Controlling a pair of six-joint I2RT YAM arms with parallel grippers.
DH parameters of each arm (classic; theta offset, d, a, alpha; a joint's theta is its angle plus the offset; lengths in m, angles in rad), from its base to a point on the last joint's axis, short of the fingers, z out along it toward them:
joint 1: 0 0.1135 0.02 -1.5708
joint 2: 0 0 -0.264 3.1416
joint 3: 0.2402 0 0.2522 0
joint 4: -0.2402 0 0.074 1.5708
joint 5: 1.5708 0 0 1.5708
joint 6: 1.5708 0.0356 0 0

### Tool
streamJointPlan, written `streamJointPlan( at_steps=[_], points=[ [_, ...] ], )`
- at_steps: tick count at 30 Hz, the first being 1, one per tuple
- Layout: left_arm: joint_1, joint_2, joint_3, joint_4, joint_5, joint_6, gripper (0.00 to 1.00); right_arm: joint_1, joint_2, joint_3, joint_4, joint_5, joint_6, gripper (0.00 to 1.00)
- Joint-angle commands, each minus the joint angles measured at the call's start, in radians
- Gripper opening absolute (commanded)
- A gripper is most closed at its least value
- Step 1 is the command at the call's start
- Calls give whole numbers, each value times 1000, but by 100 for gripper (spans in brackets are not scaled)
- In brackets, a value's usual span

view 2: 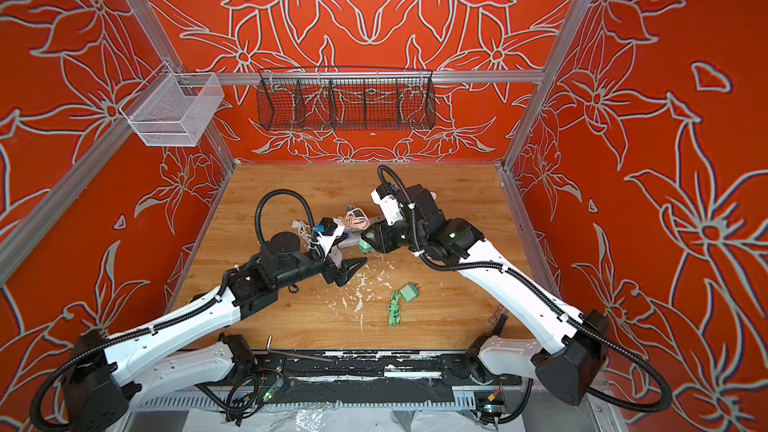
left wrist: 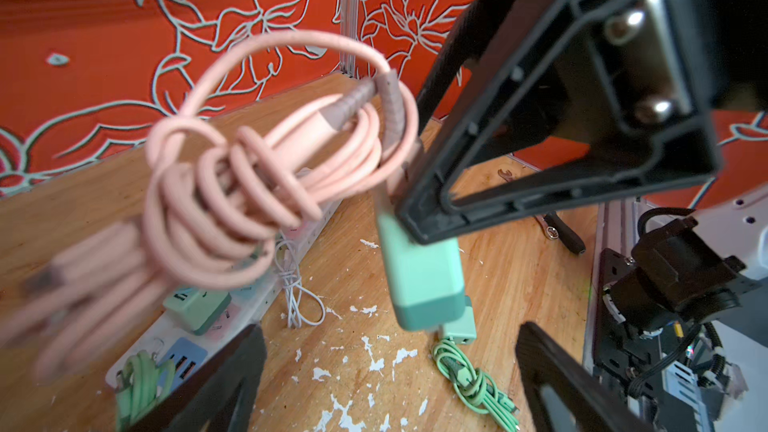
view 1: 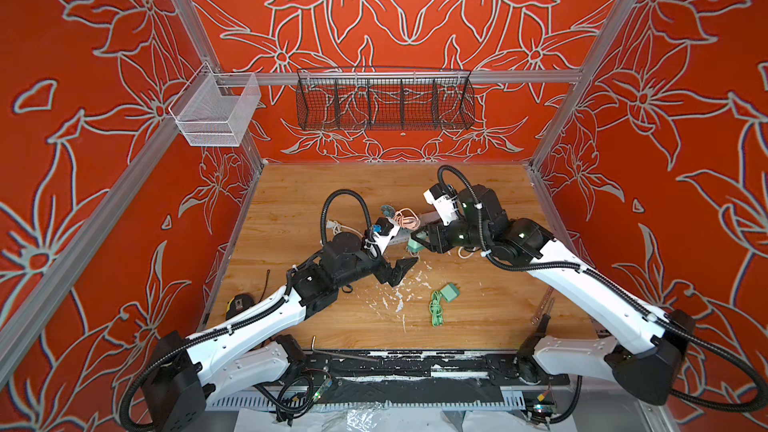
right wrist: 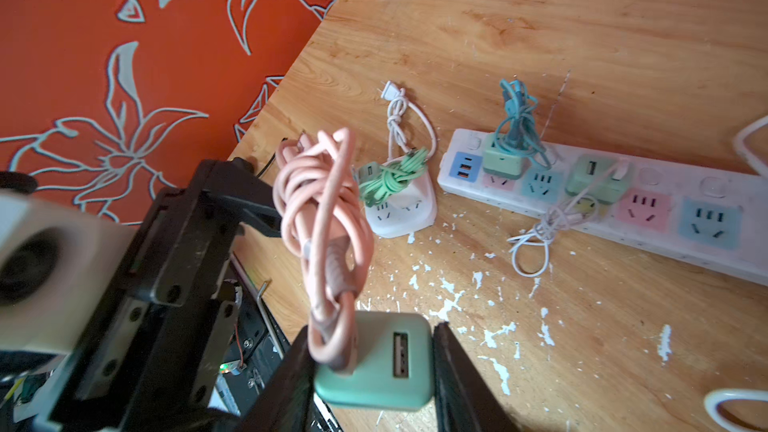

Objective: Insert the plug

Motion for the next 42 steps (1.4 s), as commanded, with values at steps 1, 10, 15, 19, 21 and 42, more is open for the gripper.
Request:
streamJointPlan(
  at_steps=[1, 10, 15, 19, 21, 42],
  points=[
    [-7, 6, 2, 56, 6, 22, 85, 26, -35, -8, 21, 27, 53, 30],
    [-7, 5, 4, 62, 7, 38, 42, 76, -45, -8, 23, 48, 66, 30],
    [-7, 2, 9, 62, 13, 46, 42, 93, -56, -21, 40, 52, 74, 30],
    [-6, -2, 11, 61, 14, 48, 42, 107, -59, -26, 47, 51, 65, 30],
    [-6, -6, 12, 59, 13, 48, 34, 109, -67, -30, 51, 50, 64, 30],
    [111, -311, -66, -37, 385, 87, 0, -57, -129, -54, 71, -539, -257, 66]
  ],
)
